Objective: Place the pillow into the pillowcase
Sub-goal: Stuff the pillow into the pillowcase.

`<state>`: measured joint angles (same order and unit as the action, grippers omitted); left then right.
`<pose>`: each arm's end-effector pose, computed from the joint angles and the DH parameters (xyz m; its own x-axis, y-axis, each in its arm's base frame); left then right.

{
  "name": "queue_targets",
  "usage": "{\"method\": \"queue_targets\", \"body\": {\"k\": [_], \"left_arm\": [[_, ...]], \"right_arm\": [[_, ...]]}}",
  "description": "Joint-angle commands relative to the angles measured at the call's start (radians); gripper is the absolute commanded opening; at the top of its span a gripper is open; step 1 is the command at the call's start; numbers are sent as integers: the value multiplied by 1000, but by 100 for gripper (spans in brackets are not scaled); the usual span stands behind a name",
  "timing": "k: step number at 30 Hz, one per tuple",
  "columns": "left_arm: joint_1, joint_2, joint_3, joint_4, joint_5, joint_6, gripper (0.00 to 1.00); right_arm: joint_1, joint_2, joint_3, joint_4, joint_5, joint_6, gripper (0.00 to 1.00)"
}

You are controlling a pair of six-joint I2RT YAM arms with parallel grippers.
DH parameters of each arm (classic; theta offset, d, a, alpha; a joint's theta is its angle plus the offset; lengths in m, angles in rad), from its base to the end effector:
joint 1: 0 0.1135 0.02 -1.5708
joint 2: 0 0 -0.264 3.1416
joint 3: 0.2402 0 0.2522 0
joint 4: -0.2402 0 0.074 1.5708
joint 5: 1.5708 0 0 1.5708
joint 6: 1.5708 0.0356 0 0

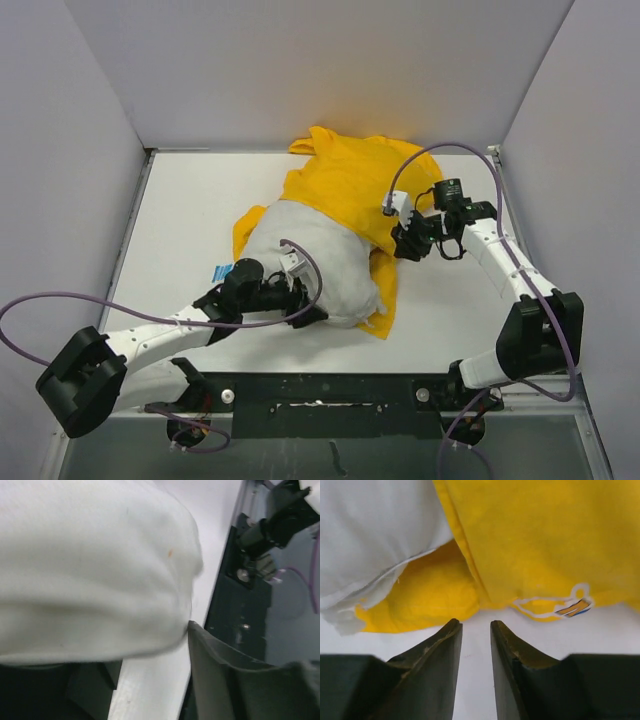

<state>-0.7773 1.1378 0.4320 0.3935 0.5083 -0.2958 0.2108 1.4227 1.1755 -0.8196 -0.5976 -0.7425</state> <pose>0.1551 -0.1769 0.2076 -0.4843 0.1193 -0.8667 0.8380 0.3477 -0.4204 0.2727 0.0788 0.2823 -0.3343 -0.6431 -0.6889 -0.9022 0.4298 0.0365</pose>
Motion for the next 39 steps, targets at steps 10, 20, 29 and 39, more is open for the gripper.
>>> {"method": "queue_targets", "body": {"k": [10, 20, 29, 39], "left_arm": [[23, -278, 395, -675, -85, 10, 98], [453, -29, 461, -712, -219, -114, 87], [276, 264, 365, -375, 46, -188, 53], [-153, 513, 466, -12, 27, -287, 65]], "right_arm": [[-180, -288, -63, -112, -503, -222, 98], [269, -149, -41, -50, -386, -366, 98], [116, -241, -285, 187, 1, -225, 38], [-534, -406, -167, -113, -184, -471, 43]]}}
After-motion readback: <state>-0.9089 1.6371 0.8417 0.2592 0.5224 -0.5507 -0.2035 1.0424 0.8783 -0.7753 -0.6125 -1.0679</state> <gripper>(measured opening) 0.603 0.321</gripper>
